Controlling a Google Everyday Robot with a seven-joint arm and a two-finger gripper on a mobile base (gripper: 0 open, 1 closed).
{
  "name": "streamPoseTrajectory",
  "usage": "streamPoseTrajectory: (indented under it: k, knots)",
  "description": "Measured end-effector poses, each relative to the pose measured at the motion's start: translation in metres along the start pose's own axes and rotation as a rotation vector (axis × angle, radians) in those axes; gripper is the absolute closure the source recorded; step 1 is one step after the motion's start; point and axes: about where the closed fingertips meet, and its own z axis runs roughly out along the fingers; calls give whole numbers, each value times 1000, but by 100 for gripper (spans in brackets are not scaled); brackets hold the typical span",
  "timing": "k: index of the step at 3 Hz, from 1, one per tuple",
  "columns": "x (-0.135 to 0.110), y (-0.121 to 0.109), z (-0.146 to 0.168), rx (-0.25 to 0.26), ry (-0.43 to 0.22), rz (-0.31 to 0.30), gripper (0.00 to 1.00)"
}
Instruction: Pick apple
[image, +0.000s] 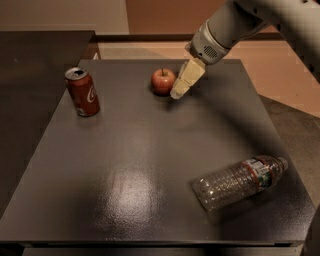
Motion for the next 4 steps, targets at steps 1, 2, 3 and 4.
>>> streamPoseTrajectory:
  k: [1,2,3,4]
  knots:
    - [-9,-1,26,-2,-16,8,0]
    - [-11,-5,44,-7,-19,24,0]
    - [-9,-4,57,-18,-14,36,0]
    - [-7,-4,65,-24,-10,41,15]
